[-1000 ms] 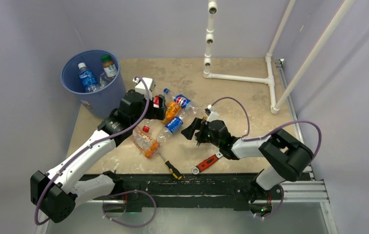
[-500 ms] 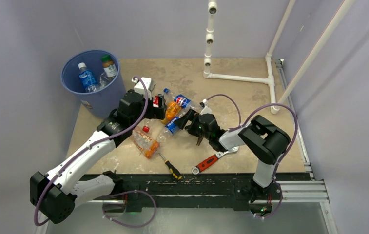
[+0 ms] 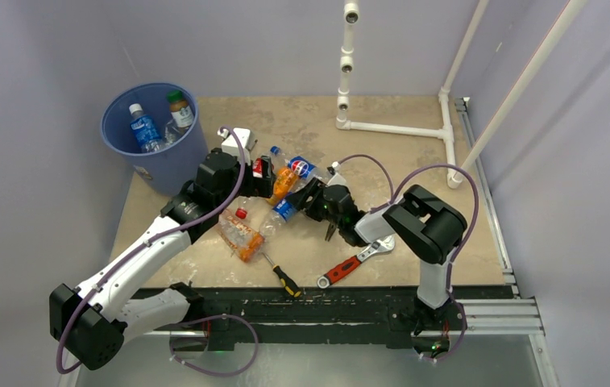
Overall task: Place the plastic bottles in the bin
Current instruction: Pick up the plastic bottle at the center of the board.
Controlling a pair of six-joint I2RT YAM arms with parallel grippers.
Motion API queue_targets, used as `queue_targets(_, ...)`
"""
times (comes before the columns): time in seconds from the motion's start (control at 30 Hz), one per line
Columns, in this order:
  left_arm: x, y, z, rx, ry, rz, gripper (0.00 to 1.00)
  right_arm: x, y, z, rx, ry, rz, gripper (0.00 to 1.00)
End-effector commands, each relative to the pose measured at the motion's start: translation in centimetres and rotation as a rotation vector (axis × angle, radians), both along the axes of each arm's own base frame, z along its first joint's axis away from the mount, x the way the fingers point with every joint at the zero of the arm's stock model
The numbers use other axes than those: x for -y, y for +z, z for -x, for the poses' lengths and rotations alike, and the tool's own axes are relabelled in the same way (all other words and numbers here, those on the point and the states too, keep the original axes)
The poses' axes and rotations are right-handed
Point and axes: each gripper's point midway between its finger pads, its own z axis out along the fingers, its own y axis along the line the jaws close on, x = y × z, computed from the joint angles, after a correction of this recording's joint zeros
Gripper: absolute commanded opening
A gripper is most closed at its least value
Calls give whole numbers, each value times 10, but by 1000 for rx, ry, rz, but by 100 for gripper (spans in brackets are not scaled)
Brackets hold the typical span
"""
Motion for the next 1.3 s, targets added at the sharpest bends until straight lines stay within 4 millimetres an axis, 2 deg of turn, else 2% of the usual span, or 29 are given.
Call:
queue_targets(0.0, 0, 12, 0, 34, 5, 36, 95, 14, -25, 3, -44, -31, 65, 63)
queue_targets(0.1, 0, 12, -1, 36, 6, 34, 95, 19, -20, 7, -26, -30, 60, 59)
queue_targets(0.17, 0, 12, -1, 35, 6, 33, 95, 22, -9, 10, 11, -25, 52, 56)
queue_targets(0.33, 5, 14, 2, 34, -14, 68, 95, 39, 37, 16, 126, -41, 34, 49)
queue_targets(0.4, 9, 18, 3, 44, -30, 90, 95, 46, 65, 22, 186, -39, 19, 47)
queue_targets(0.5, 10, 28, 6, 83, -42, 124, 95, 60, 93, 33, 255, -41, 6, 45)
queue_targets(0.67, 13, 49, 15, 165, -90, 184, 97, 88, 126, 56, 347, -61, -28, 42)
queue_targets(0.8, 38, 80, 34, 251, -236, 364, 99, 108, 173, 73, 504, -89, -146, 42)
queue_targets(0.9, 58, 95, 54, 269, -353, 567, 99, 112, 209, 83, 617, -70, -204, 42)
queue_targets(1.0, 82, 90, 80, 216, -538, 672, 99, 110, 238, 89, 690, -42, -222, 41)
queue_targets(1.1, 96, 90, 97, 151, -663, 704, 99, 112, 256, 92, 728, -39, -229, 40)
queue_targets(1.27, 95, 94, 115, 139, -749, 655, 99, 119, 274, 98, 762, -43, -247, 40)
